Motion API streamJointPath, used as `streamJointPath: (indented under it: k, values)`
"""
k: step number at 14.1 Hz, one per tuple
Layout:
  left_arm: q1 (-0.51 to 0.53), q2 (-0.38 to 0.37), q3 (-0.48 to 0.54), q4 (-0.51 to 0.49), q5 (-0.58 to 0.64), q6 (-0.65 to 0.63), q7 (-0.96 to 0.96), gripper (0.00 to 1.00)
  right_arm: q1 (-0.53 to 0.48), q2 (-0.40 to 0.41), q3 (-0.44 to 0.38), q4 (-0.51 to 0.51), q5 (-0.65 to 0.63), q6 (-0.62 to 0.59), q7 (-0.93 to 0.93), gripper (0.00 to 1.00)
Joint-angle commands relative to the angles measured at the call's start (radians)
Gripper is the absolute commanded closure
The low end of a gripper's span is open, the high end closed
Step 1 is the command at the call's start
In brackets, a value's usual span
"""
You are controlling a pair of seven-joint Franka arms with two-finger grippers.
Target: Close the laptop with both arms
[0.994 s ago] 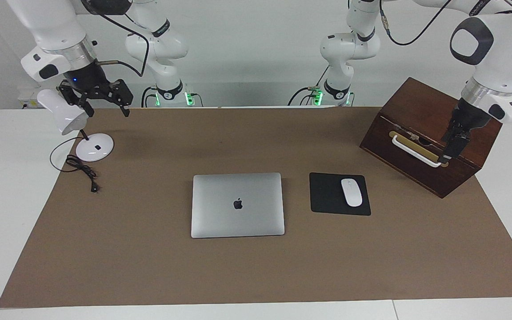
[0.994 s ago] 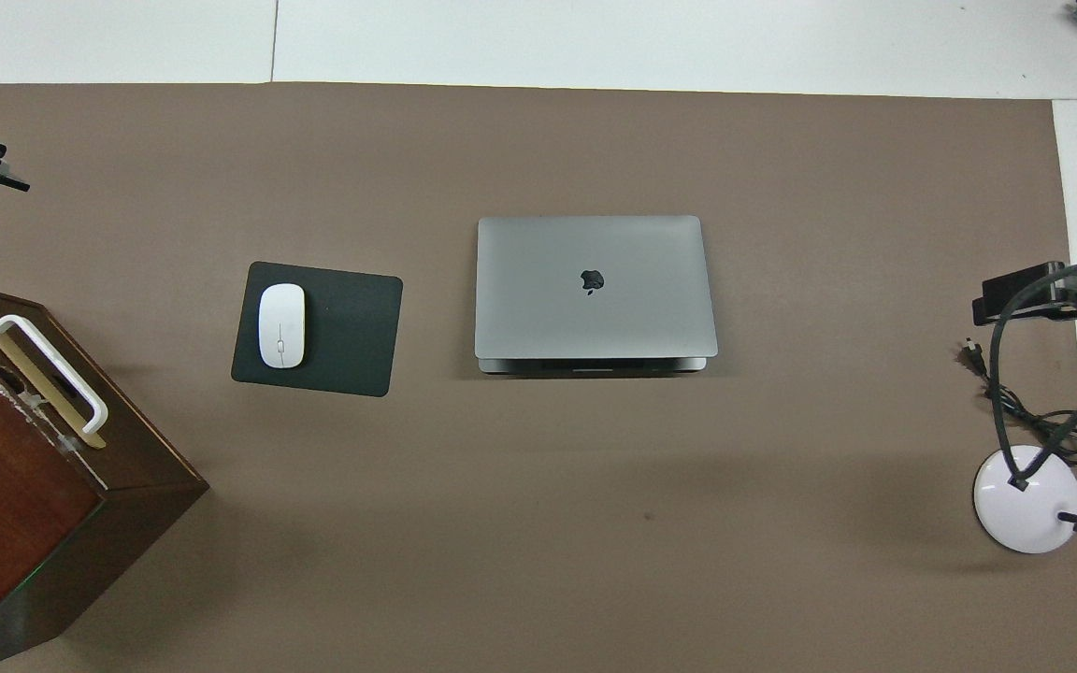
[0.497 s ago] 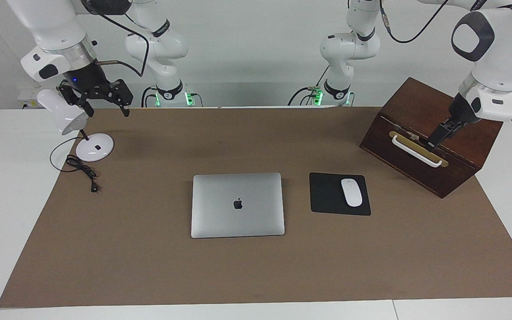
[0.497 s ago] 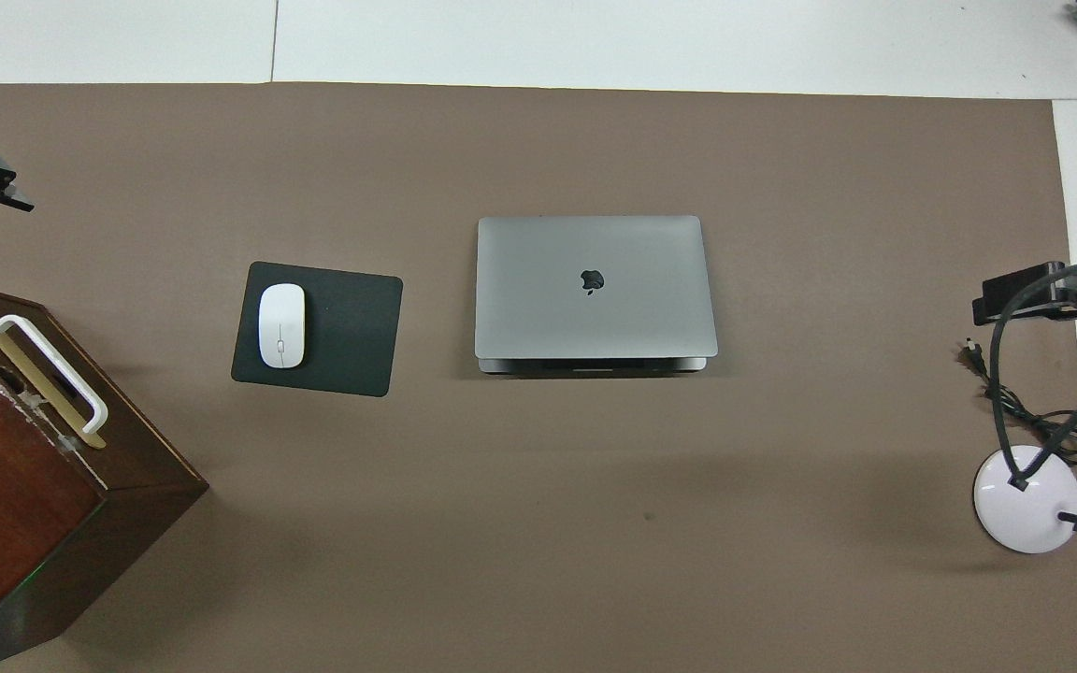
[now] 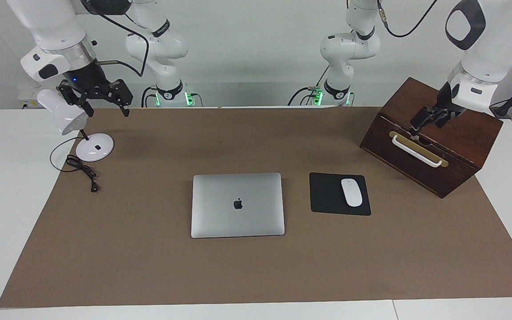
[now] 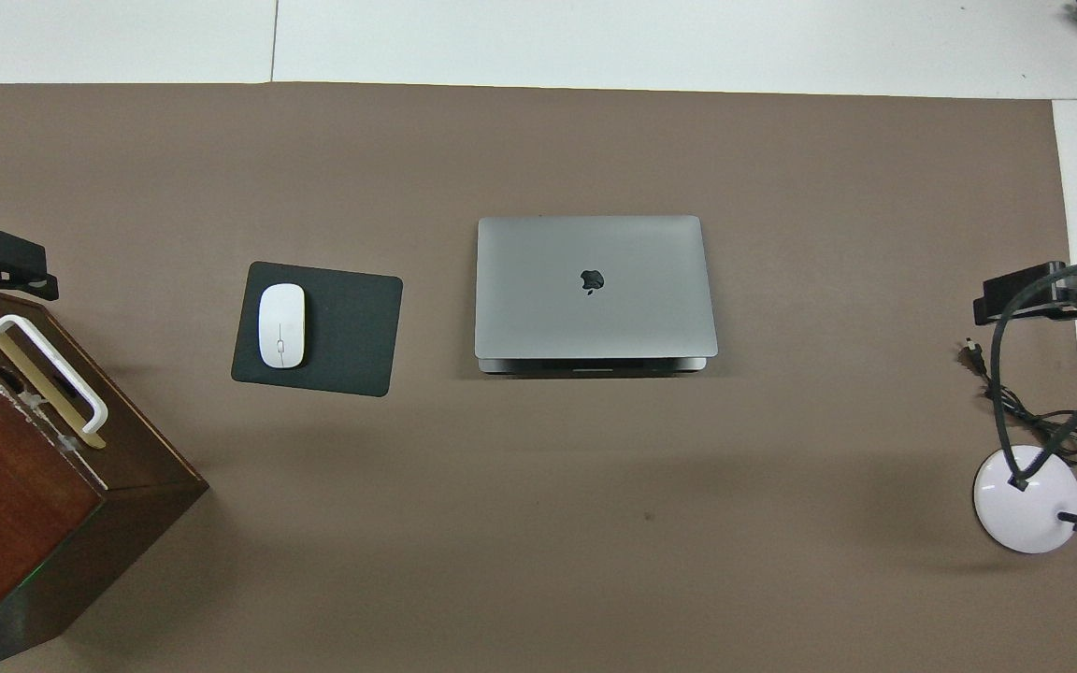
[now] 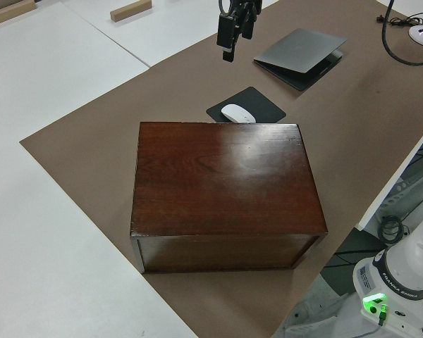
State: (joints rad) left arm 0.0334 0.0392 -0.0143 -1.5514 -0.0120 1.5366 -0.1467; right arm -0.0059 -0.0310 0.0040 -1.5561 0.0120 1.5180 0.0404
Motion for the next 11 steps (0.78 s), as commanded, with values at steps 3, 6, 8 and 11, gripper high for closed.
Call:
streamJointPath:
  k: [3, 6, 8, 11]
  values:
    - [-0.026, -0.025, 0.02, -0.024, 0.047, -0.029, 0.039, 0.0, -0.003, -0.024, -0.004, -0.027, -0.012, 0.018, -0.022, 0.0]
    - [-0.02, -0.032, 0.02, -0.024, 0.047, -0.023, 0.093, 0.0, -0.003, -0.024, -0.004, -0.027, -0.012, 0.018, -0.022, 0.0]
    - [-0.017, -0.03, 0.019, -0.013, 0.047, -0.013, 0.12, 0.0, -0.003, -0.024, -0.004, -0.027, -0.012, 0.018, -0.022, 0.0]
    - [-0.012, -0.033, 0.01, -0.015, 0.04, 0.005, 0.121, 0.0, -0.005, -0.024, -0.004, -0.027, -0.012, 0.018, -0.022, 0.0]
